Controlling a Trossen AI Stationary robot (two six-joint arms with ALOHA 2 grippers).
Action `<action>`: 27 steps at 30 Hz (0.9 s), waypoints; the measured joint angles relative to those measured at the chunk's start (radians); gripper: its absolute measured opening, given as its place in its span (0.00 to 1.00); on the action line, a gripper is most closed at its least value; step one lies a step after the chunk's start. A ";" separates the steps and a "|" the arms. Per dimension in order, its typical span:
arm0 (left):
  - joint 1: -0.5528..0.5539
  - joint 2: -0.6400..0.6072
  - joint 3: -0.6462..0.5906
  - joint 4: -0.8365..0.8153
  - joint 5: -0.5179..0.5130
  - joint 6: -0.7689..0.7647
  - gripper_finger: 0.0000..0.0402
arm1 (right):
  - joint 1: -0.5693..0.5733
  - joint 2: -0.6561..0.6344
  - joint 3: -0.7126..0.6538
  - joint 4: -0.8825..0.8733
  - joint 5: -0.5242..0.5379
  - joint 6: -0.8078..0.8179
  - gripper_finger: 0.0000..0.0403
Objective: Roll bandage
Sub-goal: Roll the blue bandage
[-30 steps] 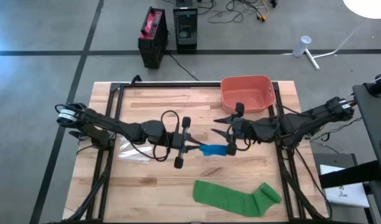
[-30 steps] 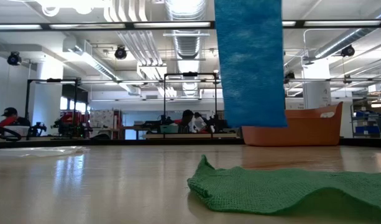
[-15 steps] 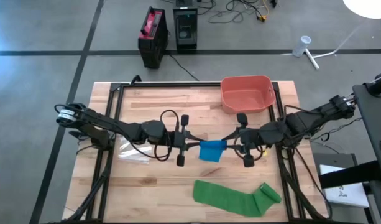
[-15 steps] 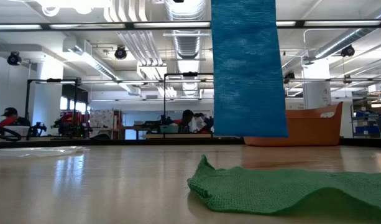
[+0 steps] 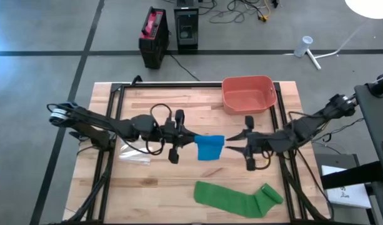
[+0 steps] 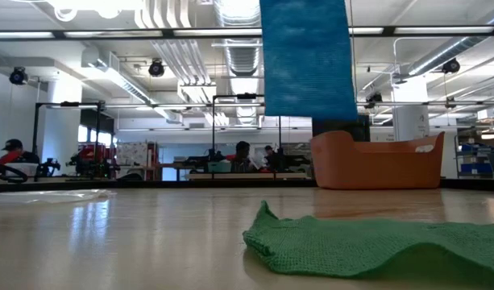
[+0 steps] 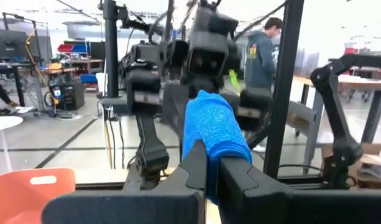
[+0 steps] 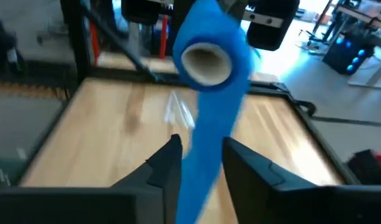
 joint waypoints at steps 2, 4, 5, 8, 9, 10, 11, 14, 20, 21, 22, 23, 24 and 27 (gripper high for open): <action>0.000 -0.001 0.000 -0.001 0.000 -0.007 0.00 | -0.002 0.020 -0.026 0.097 0.005 0.003 0.33; -0.002 0.001 0.000 -0.006 0.000 -0.023 0.00 | -0.003 0.025 -0.035 0.152 0.034 -0.006 0.38; -0.002 0.001 0.000 -0.007 0.005 -0.032 0.00 | -0.007 0.028 -0.035 0.167 0.068 -0.018 0.40; -0.005 0.001 0.000 0.004 0.027 -0.050 0.00 | -0.016 0.035 -0.036 0.183 0.127 -0.073 0.45; -0.006 0.001 0.000 0.007 0.028 -0.059 0.00 | -0.018 0.036 -0.036 0.185 0.128 -0.078 0.46; -0.007 0.001 0.000 0.007 0.028 -0.065 0.00 | -0.022 0.041 -0.036 0.196 0.126 -0.082 0.46; -0.007 0.001 0.000 0.008 0.028 -0.072 0.00 | -0.025 0.045 -0.036 0.212 0.121 -0.093 0.47; -0.007 0.001 -0.001 0.023 0.028 -0.108 0.00 | -0.024 0.048 -0.036 0.219 0.113 -0.138 0.47; -0.009 0.013 -0.001 0.044 0.037 -0.221 0.00 | -0.029 0.069 -0.036 0.235 0.188 -0.315 0.44; -0.010 0.013 -0.002 0.044 0.042 -0.238 0.00 | -0.029 0.069 -0.036 0.236 0.214 -0.343 0.44; -0.011 0.013 -0.002 0.046 0.049 -0.255 0.00 | -0.029 0.067 -0.036 0.237 0.234 -0.359 0.44; -0.014 0.013 -0.002 0.048 0.051 -0.269 0.00 | -0.028 0.064 -0.036 0.237 0.240 -0.371 0.44; -0.016 0.013 -0.002 0.051 0.051 -0.280 0.00 | -0.026 0.059 -0.036 0.237 0.241 -0.372 0.44; -0.020 0.013 -0.002 0.058 0.051 -0.315 0.00 | -0.008 0.041 -0.036 0.237 0.227 -0.360 0.45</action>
